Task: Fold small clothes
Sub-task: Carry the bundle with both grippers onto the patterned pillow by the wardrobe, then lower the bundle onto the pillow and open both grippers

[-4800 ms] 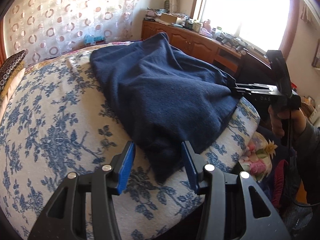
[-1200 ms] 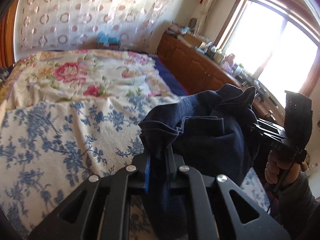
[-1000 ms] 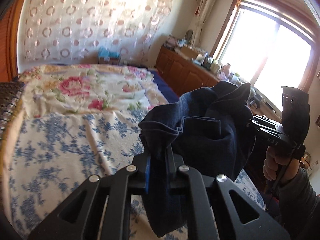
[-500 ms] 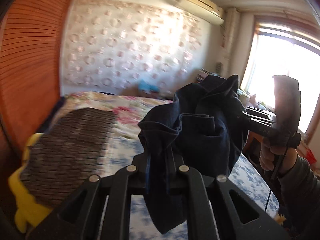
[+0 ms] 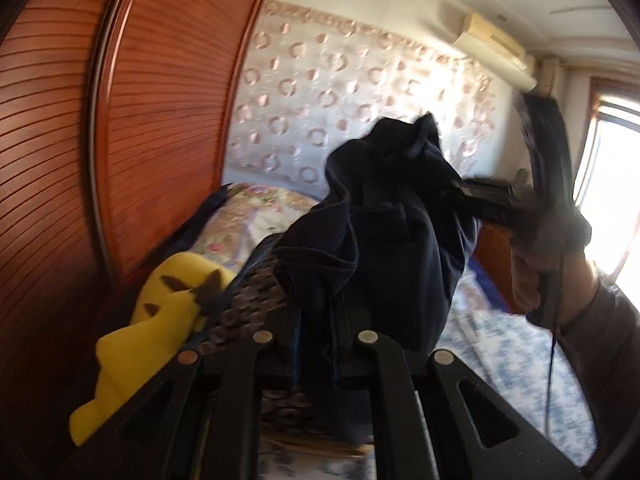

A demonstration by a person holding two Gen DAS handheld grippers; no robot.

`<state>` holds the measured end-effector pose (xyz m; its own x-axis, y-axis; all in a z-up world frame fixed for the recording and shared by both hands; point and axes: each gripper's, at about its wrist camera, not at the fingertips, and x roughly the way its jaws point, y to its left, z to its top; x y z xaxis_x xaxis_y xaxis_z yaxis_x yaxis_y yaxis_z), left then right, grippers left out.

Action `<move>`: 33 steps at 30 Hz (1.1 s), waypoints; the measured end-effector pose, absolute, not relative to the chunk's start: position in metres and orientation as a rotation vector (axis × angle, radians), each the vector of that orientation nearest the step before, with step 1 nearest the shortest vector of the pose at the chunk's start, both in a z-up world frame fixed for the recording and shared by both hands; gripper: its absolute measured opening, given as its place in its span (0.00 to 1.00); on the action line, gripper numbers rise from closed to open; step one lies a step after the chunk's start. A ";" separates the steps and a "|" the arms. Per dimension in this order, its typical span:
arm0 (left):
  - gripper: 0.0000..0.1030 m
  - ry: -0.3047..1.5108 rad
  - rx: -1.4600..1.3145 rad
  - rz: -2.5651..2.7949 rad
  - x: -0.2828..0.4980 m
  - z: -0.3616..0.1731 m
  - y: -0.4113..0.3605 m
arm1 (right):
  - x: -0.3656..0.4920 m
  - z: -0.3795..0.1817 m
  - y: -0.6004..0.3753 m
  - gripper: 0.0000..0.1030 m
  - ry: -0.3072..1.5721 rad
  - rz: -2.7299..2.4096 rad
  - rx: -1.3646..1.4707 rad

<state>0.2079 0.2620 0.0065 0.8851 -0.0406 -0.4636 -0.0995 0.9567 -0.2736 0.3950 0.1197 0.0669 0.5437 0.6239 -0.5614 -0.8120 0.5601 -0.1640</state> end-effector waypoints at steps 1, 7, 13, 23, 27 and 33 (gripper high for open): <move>0.07 0.507 -0.295 0.052 0.215 -0.003 0.264 | 0.402 0.057 0.131 0.17 0.496 0.884 -0.443; 0.08 0.577 -0.315 0.094 0.230 -0.037 0.279 | 0.442 0.007 0.166 0.29 0.623 0.799 -0.431; 0.30 0.571 -0.294 0.111 0.221 -0.035 0.282 | 0.450 0.015 0.148 0.47 0.583 0.742 -0.348; 0.61 0.510 -0.242 0.085 0.204 -0.016 0.266 | 0.443 -0.023 0.139 0.52 0.666 0.785 -0.368; 0.61 0.508 -0.217 0.095 0.200 -0.012 0.258 | 0.457 -0.037 0.129 0.59 0.710 0.774 -0.304; 0.61 0.535 -0.146 0.107 0.195 -0.005 0.236 | 0.428 -0.014 0.108 0.59 0.649 0.757 -0.306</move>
<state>0.1947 0.2359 -0.0053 0.8553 0.0636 -0.5142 -0.1397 0.9840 -0.1107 0.4276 0.1081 -0.0140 0.5463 0.5367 -0.6430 -0.7177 0.6957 -0.0291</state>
